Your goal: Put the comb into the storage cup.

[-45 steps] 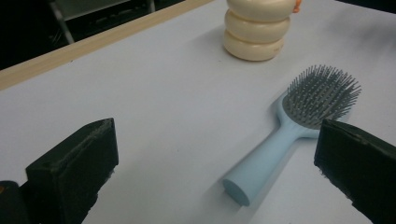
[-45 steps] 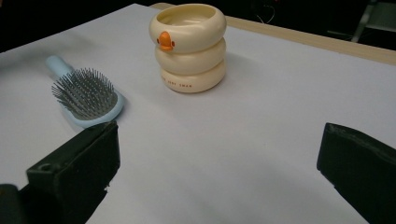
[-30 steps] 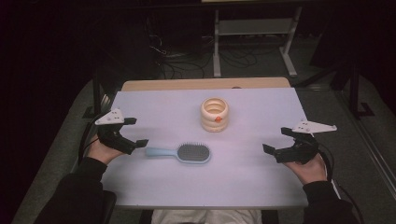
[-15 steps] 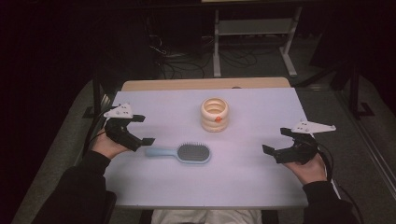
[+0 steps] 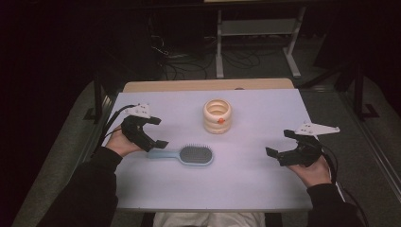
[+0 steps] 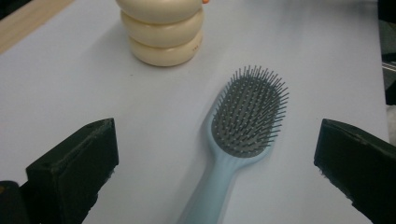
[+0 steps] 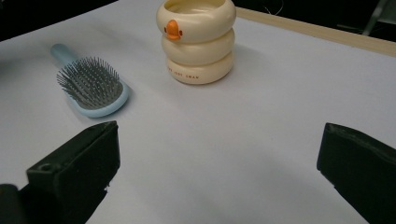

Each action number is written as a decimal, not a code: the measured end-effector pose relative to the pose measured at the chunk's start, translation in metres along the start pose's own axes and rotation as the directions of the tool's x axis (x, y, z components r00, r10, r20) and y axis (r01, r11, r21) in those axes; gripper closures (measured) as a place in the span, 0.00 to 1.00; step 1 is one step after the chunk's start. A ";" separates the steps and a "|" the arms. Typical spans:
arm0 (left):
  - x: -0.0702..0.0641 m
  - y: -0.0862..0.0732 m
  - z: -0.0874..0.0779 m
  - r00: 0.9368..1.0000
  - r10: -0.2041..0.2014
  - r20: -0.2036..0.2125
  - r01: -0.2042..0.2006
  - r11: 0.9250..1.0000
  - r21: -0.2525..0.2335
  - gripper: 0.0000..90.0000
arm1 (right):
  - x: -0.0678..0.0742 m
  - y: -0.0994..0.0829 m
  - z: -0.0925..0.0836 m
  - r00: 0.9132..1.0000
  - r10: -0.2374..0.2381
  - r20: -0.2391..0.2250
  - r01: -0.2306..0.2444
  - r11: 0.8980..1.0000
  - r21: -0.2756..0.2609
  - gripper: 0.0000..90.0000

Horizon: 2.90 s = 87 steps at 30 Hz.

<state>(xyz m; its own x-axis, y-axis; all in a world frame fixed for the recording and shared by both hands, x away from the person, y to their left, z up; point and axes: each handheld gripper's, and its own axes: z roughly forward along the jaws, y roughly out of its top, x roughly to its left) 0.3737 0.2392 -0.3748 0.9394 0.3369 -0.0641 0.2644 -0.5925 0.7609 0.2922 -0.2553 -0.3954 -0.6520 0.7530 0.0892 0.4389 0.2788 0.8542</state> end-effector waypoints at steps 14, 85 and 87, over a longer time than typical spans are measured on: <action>-0.006 0.001 0.029 0.996 0.030 0.082 -0.036 0.996 0.075 0.00 | 0.001 0.000 0.000 1.000 -0.011 -0.004 0.011 1.000 0.005 0.00; -0.005 -0.018 0.086 0.962 0.214 0.167 -0.266 0.872 0.411 0.74 | 0.006 -0.005 0.012 0.998 -0.042 -0.039 0.046 0.994 0.097 0.00; -0.005 -0.018 0.086 0.962 0.214 0.169 -0.266 0.872 0.412 0.76 | 0.006 -0.005 0.012 0.998 -0.043 -0.039 0.047 0.994 0.097 0.00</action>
<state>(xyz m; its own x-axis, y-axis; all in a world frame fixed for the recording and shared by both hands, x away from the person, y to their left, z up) 0.3829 0.1856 -0.4437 0.9973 0.0734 -0.0083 0.0702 -0.9073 0.4146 0.2934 -0.2449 -0.4050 -0.6938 0.7166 0.0719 0.4656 0.3701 0.8039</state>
